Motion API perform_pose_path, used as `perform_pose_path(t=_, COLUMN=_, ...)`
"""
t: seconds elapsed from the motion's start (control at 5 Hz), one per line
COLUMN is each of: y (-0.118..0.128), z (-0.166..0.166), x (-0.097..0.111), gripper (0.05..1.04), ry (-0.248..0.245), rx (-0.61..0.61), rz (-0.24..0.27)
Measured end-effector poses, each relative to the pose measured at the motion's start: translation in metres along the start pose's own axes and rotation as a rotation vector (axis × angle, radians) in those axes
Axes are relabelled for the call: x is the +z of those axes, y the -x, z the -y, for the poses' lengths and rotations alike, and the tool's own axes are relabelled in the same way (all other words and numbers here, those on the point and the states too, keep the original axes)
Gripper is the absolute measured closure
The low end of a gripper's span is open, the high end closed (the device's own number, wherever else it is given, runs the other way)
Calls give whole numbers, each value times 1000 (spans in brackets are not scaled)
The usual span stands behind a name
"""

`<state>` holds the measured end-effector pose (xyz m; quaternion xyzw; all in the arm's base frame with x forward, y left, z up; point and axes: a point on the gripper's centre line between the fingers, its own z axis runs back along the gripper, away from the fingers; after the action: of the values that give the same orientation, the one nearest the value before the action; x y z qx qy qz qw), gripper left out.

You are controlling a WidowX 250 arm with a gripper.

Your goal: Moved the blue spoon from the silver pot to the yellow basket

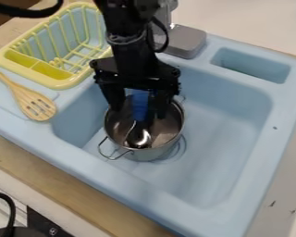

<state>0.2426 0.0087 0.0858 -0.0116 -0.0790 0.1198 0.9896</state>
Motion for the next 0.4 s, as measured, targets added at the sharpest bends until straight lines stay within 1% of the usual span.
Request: perform_pose_path(t=0.4, y=-2, z=2, x=-6, gripper=85, ry=-22, rx=4, rz=-5)
